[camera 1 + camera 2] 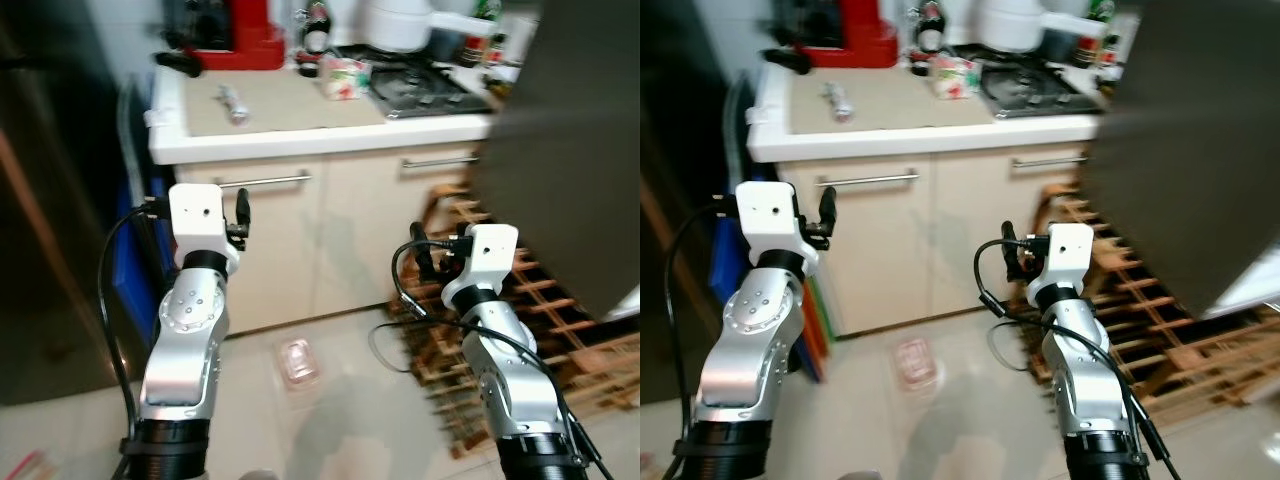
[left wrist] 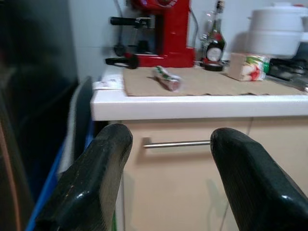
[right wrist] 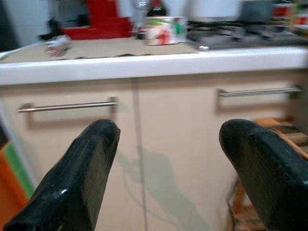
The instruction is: Restocking fridge
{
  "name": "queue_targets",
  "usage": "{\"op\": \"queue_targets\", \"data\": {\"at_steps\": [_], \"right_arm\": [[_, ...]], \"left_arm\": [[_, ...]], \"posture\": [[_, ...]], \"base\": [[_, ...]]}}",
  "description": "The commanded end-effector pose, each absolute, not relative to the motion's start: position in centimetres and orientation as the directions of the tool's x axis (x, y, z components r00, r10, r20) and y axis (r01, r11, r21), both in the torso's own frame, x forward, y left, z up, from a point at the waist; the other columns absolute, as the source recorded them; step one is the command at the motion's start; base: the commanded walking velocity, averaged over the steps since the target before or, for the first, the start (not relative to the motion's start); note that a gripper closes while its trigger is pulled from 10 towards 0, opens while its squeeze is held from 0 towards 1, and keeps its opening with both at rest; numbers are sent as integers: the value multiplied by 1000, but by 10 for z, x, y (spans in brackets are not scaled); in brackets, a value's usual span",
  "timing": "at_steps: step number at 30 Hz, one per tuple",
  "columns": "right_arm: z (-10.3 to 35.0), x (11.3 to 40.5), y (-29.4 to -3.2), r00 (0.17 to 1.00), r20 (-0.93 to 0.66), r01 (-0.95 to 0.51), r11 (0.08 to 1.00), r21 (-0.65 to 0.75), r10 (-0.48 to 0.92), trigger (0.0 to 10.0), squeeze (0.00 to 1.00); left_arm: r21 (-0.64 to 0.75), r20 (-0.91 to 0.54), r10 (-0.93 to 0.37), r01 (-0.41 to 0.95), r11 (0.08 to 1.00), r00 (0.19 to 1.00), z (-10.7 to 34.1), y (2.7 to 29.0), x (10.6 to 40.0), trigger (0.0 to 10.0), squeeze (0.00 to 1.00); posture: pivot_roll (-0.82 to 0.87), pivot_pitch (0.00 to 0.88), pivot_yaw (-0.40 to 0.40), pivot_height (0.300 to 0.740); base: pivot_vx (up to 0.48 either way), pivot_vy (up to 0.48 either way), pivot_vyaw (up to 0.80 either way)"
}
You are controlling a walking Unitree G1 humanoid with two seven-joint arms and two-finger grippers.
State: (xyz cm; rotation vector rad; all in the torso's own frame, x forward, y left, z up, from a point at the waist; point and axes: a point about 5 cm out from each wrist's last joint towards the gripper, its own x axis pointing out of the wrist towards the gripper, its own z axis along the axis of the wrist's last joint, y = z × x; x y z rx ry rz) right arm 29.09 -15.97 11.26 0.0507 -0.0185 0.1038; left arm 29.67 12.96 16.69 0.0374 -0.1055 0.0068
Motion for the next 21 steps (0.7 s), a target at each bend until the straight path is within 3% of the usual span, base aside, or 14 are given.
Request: {"op": "queue_targets", "data": {"at_steps": [1, 4, 10, 21], "right_arm": [[120, 292, -158, 992, 54, -116, 993, 39, 113, 10000, 373], [121, 293, -158, 992, 60, -117, 992, 37, 114, 10000, 369], [121, 293, -155, 992, 53, -117, 993, 13, 116, 10000, 271], [121, 293, -161, 996, 66, -61, 998, -9, 62, 10000, 267]], "left_arm": [[60, 129, -26, 19, 998, 991, 172, 123, 298, 10000, 0], [78, 135, -44, 34, 996, 990, 173, 120, 298, 10000, 0], [83, 124, -58, 47, 995, 991, 172, 120, 301, 10000, 0], [93, 113, -82, 72, 993, 990, 171, 120, 304, 10000, 0]], "posture": [[34, 0, -25, 740], [32, 0, -24, 740], [28, 0, -21, 740], [26, 0, -20, 740]], "base": [[352, -322, 712], [337, -337, 706], [309, -364, 0], [273, -391, 0]]}}
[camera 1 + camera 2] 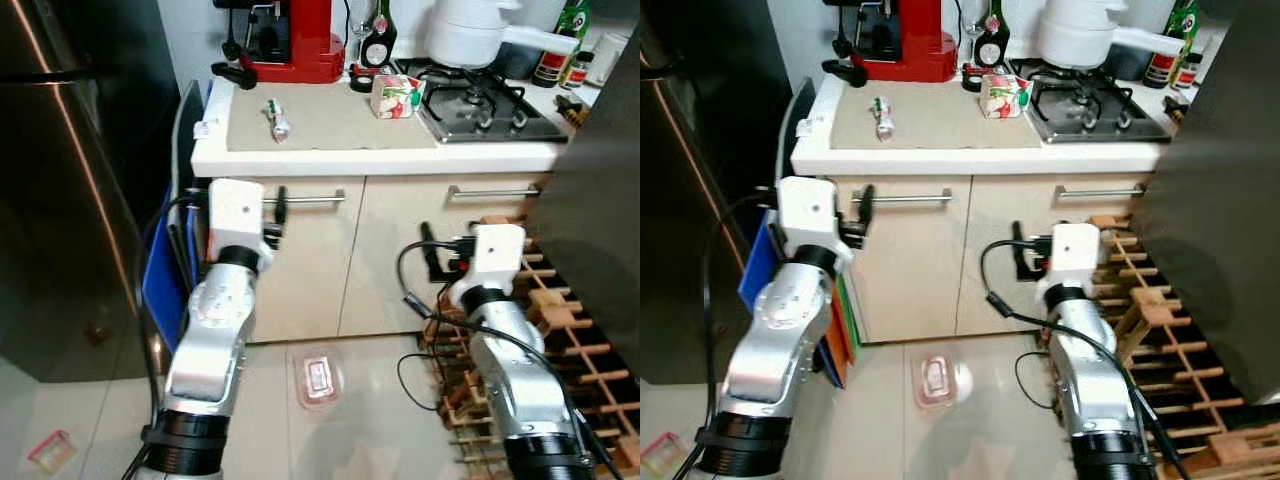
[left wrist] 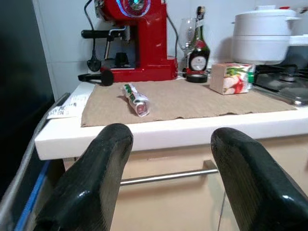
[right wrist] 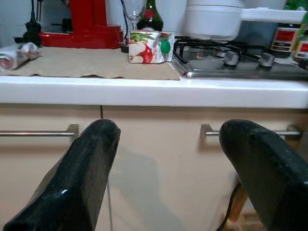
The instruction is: Restocking fridge
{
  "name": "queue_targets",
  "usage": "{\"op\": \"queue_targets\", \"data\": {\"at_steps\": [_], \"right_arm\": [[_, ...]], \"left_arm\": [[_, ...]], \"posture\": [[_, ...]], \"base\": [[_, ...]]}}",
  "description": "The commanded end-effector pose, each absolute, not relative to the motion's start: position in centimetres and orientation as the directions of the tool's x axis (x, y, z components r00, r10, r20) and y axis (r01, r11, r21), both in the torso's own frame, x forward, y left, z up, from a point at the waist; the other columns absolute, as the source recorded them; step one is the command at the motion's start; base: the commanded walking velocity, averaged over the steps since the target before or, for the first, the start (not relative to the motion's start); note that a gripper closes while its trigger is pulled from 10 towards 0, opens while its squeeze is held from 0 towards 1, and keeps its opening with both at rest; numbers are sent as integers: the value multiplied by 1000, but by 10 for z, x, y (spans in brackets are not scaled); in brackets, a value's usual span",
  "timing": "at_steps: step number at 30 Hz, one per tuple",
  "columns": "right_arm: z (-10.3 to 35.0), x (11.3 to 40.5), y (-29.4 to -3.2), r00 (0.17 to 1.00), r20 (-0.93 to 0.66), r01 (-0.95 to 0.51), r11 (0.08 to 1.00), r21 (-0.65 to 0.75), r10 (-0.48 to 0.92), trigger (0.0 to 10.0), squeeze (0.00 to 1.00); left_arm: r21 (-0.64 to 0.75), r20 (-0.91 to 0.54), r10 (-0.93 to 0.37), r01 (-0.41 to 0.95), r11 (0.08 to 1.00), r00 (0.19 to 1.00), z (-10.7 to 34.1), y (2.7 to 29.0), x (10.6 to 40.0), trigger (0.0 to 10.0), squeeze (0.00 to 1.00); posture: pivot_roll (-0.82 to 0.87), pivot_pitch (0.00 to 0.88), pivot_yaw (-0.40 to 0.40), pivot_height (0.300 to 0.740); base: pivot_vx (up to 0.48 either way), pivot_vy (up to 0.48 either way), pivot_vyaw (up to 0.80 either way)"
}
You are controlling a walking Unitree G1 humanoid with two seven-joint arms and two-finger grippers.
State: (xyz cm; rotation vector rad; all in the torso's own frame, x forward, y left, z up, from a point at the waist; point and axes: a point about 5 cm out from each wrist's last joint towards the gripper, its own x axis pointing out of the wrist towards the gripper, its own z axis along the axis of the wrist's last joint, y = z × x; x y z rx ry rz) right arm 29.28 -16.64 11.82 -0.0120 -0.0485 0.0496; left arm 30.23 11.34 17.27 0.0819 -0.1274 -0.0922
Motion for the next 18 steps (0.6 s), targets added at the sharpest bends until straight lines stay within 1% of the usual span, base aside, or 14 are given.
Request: {"op": "queue_targets", "data": {"at_steps": [1, 5, 11, 18], "right_arm": [[122, 293, -162, 996, 67, -61, 998, -12, 61, 10000, 267], [122, 293, -161, 995, 71, -62, 998, -19, 63, 10000, 271], [124, 292, -157, 993, 84, -85, 996, -34, 87, 10000, 271], [134, 289, -144, 975, 132, -172, 984, -54, 178, 10000, 275]], "left_arm": [[94, 114, -83, 72, 993, 990, 171, 121, 304, 10000, 0], [75, 125, -76, 67, 995, 989, 174, 121, 306, 10000, 0], [44, 153, -54, 48, 998, 987, 179, 126, 309, 10000, 0], [38, 174, -22, 16, 999, 985, 184, 131, 311, 10000, 0]], "posture": [[26, 0, -20, 740], [26, 0, -20, 740], [25, 0, -22, 740], [27, 0, -26, 740]], "base": [[270, -394, 0], [286, -381, 0], [468, 0, 0], [447, 0, 0]]}}
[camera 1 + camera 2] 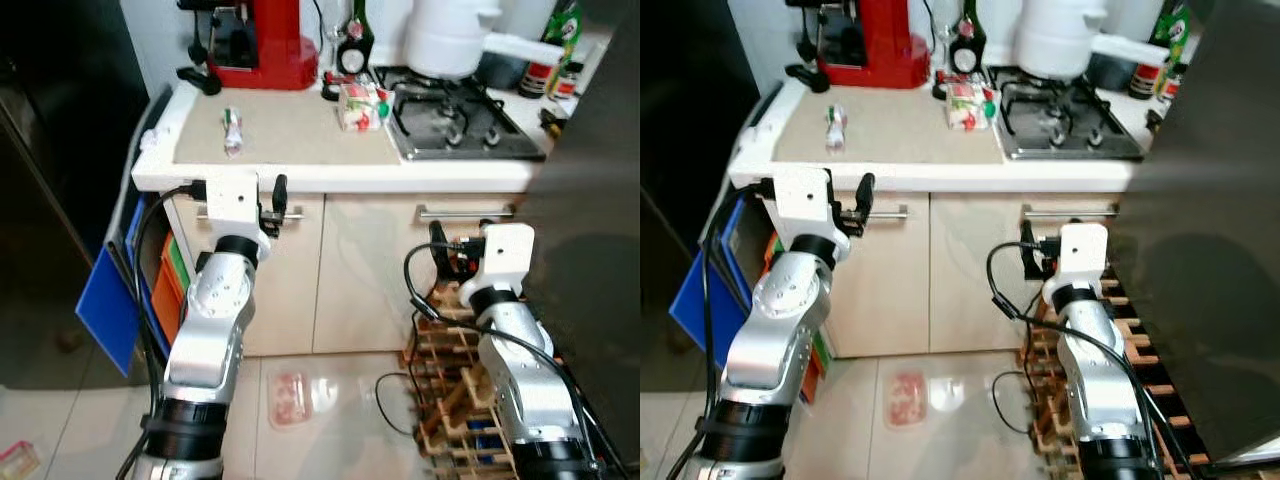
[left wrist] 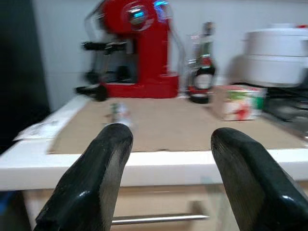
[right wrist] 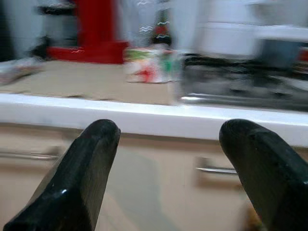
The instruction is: Restocking fridge
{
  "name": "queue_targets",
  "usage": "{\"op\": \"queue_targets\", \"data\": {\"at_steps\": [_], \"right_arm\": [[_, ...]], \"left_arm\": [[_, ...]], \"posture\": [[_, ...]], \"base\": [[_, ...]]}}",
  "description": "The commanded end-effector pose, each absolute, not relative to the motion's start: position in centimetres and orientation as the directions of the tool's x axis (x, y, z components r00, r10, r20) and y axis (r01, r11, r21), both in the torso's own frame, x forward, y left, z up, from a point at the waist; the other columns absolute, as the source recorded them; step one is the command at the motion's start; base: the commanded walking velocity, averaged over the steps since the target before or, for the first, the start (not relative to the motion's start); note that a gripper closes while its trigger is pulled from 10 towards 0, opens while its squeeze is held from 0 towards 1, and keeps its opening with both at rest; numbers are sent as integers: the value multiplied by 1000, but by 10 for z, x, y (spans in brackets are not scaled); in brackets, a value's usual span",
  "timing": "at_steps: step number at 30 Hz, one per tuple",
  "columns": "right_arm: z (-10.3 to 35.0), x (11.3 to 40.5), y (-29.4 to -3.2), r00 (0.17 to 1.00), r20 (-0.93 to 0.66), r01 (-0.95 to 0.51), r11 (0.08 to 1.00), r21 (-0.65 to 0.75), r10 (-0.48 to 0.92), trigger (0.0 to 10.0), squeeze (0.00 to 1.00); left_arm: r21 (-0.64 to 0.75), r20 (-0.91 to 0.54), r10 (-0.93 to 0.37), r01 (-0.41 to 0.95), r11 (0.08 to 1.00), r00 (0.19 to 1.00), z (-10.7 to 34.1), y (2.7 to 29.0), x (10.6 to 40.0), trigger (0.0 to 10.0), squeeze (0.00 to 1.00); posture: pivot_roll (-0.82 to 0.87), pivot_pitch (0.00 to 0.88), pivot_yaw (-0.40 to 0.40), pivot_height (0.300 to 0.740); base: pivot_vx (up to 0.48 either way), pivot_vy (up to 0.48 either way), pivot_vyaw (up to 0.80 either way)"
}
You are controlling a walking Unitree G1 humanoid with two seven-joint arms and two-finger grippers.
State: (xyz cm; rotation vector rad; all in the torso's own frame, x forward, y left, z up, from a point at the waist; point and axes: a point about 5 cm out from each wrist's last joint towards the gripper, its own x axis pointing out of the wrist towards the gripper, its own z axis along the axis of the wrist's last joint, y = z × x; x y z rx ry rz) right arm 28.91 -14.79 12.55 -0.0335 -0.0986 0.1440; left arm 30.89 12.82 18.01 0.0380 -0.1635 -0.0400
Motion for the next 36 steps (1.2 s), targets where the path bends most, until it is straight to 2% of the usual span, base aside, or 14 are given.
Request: {"op": "queue_targets", "data": {"at_steps": [1, 6, 14, 15, 19, 24, 31, 33, 36], "right_arm": [[135, 289, -143, 974, 135, -178, 982, -55, 184, 10000, 278], [135, 292, -144, 975, 135, -172, 983, -57, 179, 10000, 275], [135, 294, -147, 977, 134, -160, 985, -60, 167, 10000, 278], [134, 293, -147, 977, 134, -160, 985, -59, 166, 10000, 278], [132, 291, -147, 978, 126, -160, 985, -57, 166, 10000, 278], [129, 288, -147, 979, 113, -166, 985, -55, 172, 10000, 275], [129, 283, -143, 976, 109, -183, 982, -53, 188, 10000, 278], [123, 274, -145, 979, 74, -187, 981, -54, 190, 10000, 282], [121, 269, -147, 980, 64, -184, 982, -53, 187, 10000, 278]], "left_arm": [[47, 175, -20, 12, 999, 984, 186, 132, 313, 10000, 0], [76, 168, -52, 40, 996, 984, 194, 131, 325, 10000, 0], [71, 217, -29, 14, 997, 976, 216, 140, 341, 10000, 0], [49, 256, 14, -27, 998, 966, 230, 148, 345, 10000, 0], [14, 296, 49, -56, 998, 954, 243, 153, 343, 10000, 0], [-6, 306, 86, -89, 996, 948, 254, 161, 342, 10000, 0], [72, 261, 86, -108, 992, 962, 286, 175, 368, 10000, 0], [132, 216, 68, -98, 986, 974, 307, 179, 386, 10000, 0], [145, 172, 42, -67, 987, 984, 309, 178, 392, 10000, 0]], "posture": [[30, 0, -28, 740], [36, 0, -35, 740], [37, 0, -34, 740], [31, 0, -28, 740], [29, 0, -28, 740], [32, 0, -30, 740], [27, 0, -33, 740], [13, 0, -34, 740], [8, 0, -36, 740]], "base": [[439, 0, 0], [443, 0, 0], [447, 0, 0], [439, 0, 0], [355, 259, 0], [0, 358, 0], [0, 0, 0], [0, 0, 0], [0, 0, 0]]}}
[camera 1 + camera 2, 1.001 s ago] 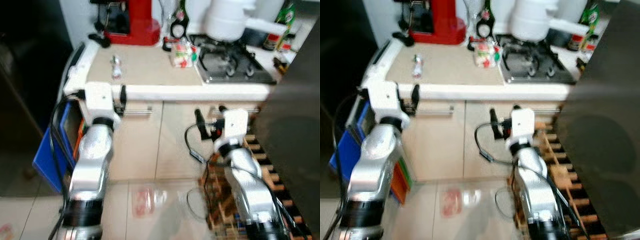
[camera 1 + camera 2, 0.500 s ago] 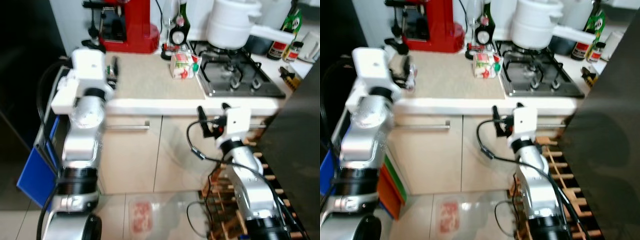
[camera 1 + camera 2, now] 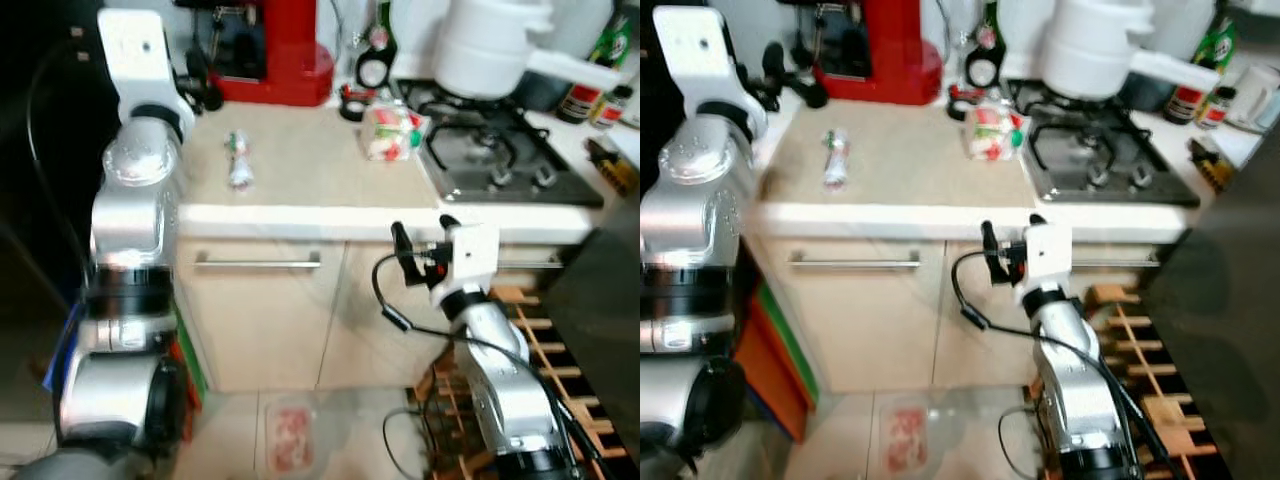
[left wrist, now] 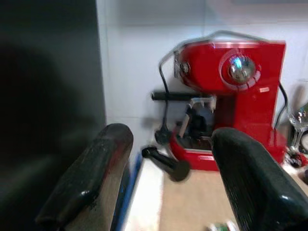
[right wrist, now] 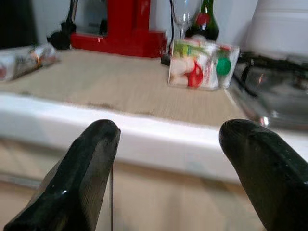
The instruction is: Restocking fridge
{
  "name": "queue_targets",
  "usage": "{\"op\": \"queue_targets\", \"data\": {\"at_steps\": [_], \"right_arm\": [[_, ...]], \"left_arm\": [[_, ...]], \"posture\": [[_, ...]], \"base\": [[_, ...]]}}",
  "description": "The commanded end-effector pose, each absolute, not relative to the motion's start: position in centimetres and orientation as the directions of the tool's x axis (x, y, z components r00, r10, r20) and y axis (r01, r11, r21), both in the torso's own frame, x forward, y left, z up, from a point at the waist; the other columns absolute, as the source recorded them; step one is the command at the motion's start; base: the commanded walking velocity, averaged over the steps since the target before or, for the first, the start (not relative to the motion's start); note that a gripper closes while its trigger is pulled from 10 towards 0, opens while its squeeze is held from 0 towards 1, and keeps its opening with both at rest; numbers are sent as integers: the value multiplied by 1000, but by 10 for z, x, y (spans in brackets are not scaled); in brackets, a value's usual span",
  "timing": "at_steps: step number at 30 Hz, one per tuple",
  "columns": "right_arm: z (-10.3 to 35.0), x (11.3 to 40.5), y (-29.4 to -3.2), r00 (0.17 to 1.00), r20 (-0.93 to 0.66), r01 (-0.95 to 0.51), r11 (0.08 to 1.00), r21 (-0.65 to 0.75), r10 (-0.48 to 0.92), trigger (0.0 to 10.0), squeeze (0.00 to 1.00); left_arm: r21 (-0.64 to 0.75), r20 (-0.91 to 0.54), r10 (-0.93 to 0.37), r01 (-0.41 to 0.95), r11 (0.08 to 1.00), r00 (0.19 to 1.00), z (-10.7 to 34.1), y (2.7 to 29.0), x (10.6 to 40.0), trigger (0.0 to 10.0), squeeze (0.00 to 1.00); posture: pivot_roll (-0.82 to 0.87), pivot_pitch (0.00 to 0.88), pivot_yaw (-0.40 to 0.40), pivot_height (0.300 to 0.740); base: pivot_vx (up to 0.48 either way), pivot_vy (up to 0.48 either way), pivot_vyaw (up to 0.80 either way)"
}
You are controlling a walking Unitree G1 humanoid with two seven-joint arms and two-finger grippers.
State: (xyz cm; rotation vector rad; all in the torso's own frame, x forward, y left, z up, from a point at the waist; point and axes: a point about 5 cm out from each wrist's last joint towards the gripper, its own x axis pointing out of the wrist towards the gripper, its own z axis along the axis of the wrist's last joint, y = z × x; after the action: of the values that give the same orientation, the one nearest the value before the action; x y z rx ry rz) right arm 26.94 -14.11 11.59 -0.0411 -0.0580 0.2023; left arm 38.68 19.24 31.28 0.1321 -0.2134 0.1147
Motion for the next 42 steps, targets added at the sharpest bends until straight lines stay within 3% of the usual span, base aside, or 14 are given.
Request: {"op": "queue_targets", "data": {"at_steps": [1, 2, 7, 13, 17, 25, 42], "right_arm": [[122, 267, -147, 980, 62, -184, 982, -52, 187, 10000, 282], [122, 264, -147, 981, 57, -184, 982, -50, 187, 10000, 282], [119, 257, -145, 983, 40, -179, 983, -39, 180, 10000, 282], [114, 249, -136, 986, 20, -168, 986, -2, 168, 10000, 282], [111, 240, -130, 988, 3, -154, 988, 23, 154, 10000, 282], [110, 230, -136, 991, -21, -133, 991, 20, 134, 10000, 282], [107, 229, -132, 986, -47, -158, 987, 18, 158, 10000, 278]], "left_arm": [[146, 124, 1, -20, 989, 992, 305, 176, 397, 10000, 0], [129, 35, -60, 55, 990, 998, 295, 172, 403, 10000, 0], [50, -130, -146, 154, 987, 981, 279, 168, 411, 10000, 0], [-20, -201, -133, 132, 991, 970, 274, 172, 419, 10000, 0], [-10, -222, -115, 116, 993, 968, 271, 174, 421, 10000, 0], [11, -262, -104, 110, 994, 960, 262, 173, 423, 10000, 0], [27, -315, -150, 167, 986, 937, 258, 173, 423, 10000, 0]], "posture": [[1, 0, -33, 740], [0, 0, -25, 740], [4, 13, 9, 740], [21, 52, 52, 740], [7, 73, 81, 740], [-16, 87, 61, 740], [6, 59, 69, 740]], "base": [[0, 0, 0], [0, 0, 0], [0, 0, 0], [0, 0, 0], [0, 0, 0], [0, 0, 0], [0, 0, 0]]}}
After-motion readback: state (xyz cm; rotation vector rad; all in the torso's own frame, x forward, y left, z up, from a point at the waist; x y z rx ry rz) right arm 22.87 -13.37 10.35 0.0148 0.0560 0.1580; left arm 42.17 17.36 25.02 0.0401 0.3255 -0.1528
